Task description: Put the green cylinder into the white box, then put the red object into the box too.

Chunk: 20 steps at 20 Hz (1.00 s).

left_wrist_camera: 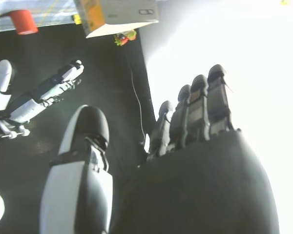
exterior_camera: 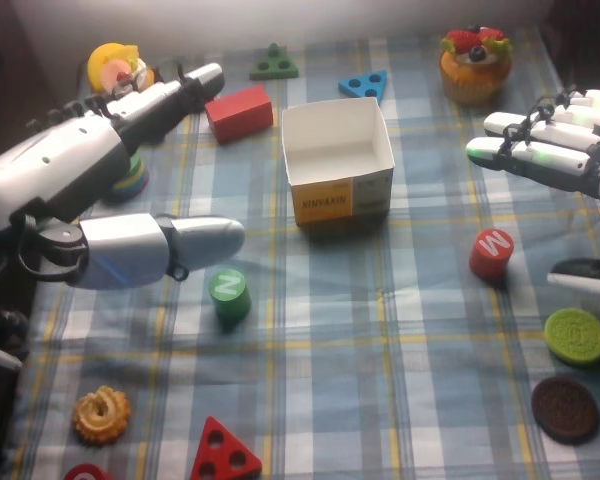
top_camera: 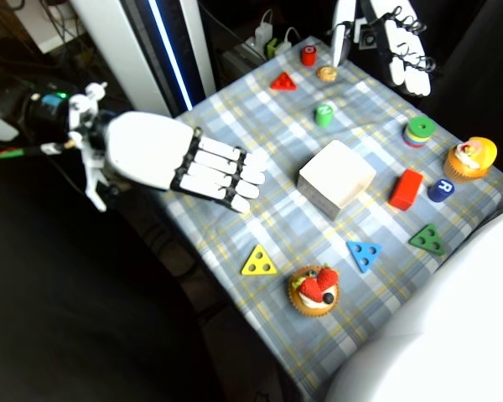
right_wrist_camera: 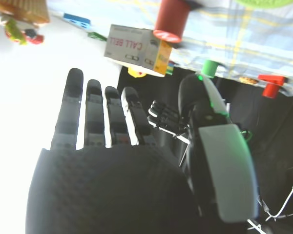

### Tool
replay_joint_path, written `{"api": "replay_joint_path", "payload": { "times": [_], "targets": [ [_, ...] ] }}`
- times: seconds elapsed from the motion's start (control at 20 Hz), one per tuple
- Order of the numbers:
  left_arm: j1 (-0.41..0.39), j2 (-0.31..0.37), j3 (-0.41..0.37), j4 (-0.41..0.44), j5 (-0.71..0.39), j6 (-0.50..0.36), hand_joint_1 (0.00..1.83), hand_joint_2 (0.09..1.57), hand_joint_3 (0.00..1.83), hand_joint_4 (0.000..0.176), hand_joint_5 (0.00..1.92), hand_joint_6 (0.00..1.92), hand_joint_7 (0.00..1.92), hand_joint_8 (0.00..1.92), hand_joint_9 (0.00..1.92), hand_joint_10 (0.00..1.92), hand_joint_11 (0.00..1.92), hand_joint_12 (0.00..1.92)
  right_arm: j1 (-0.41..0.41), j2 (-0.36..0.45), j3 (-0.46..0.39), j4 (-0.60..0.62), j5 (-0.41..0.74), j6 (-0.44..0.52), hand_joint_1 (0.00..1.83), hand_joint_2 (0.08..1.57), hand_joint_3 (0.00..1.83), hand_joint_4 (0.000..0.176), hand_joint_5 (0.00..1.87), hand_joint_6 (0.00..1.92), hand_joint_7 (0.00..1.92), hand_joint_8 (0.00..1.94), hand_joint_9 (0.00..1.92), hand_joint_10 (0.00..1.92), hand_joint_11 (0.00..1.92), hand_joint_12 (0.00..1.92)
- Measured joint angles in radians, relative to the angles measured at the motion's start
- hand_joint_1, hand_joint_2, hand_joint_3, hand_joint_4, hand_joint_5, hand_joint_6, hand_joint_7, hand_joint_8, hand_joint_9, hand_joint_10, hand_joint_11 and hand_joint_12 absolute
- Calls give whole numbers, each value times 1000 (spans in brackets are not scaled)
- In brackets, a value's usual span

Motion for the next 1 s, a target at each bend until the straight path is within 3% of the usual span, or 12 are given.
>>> {"api": "replay_joint_path", "payload": {
  "times": [0.1,0.2,0.25,0.35,0.55,0.65,0.7,0.75,0.85,0.9,0.95,1.0],
  "targets": [
    [0,0,-1,2,7,1,670,1025,0,89,30,10,18,4,6,52,0,637,0,0,-4,0,-12,-11,595,1116,7,0,0,0,0,92,0,356,0,1673],
    [6,0,-6,6,5,1,683,1007,0,62,57,5,41,1,33,49,0,702,0,-2,-9,0,-13,-12,618,1100,0,0,0,0,0,31,0,333,0,1664],
    [10,0,-8,5,6,3,714,1013,0,62,40,8,11,9,12,9,0,442,0,-2,-10,-1,-12,-13,594,1111,1,0,0,0,0,5,0,258,0,1487],
    [20,0,-14,-5,34,44,770,1018,0,67,32,15,26,10,11,5,0,188,0,-4,-10,0,-13,-13,567,1120,1,0,0,0,0,0,0,260,0,1303],
    [20,-6,-15,-53,80,156,911,983,0,98,86,9,148,23,51,19,0,2,0,-4,-9,2,-13,-13,552,1139,5,0,0,0,0,0,0,230,0,1352],
    [20,-24,-12,-56,102,158,916,973,0,68,142,13,258,27,107,41,0,0,0,-6,-7,7,-13,-14,548,1149,2,0,0,0,0,0,0,190,0,1289],
    [20,-40,-6,-52,129,158,930,969,1,63,226,20,384,32,173,67,0,0,0,-8,-7,6,-13,-14,530,1173,1,0,0,0,0,0,0,48,0,793],
    [20,-42,-6,-52,132,158,930,969,1,63,226,20,384,32,173,67,0,0,0,-8,-7,6,-13,-14,530,1173,1,0,0,0,0,0,0,48,0,793],
    [20,-51,6,-55,151,158,961,971,0,6,415,66,668,93,384,166,1,0,0,-8,-5,10,-13,-14,520,1190,1,0,0,0,0,0,1,0,0,44],
    [20,-54,9,-58,154,159,974,975,0,0,514,48,755,106,436,291,0,239,0,-8,-5,11,-13,-14,517,1194,3,0,0,0,0,0,0,0,0,8],
    [20,-55,10,-60,155,158,974,975,0,0,514,48,755,106,436,291,0,239,0,-8,-5,10,-13,-15,517,1194,3,0,0,0,0,0,0,0,0,8],
    [21,-58,14,-60,160,158,988,1006,0,0,703,113,890,254,548,553,0,1057,0,-9,-5,10,-13,-15,542,1194,2,0,0,0,0,0,0,0,0,0]
  ]
}}
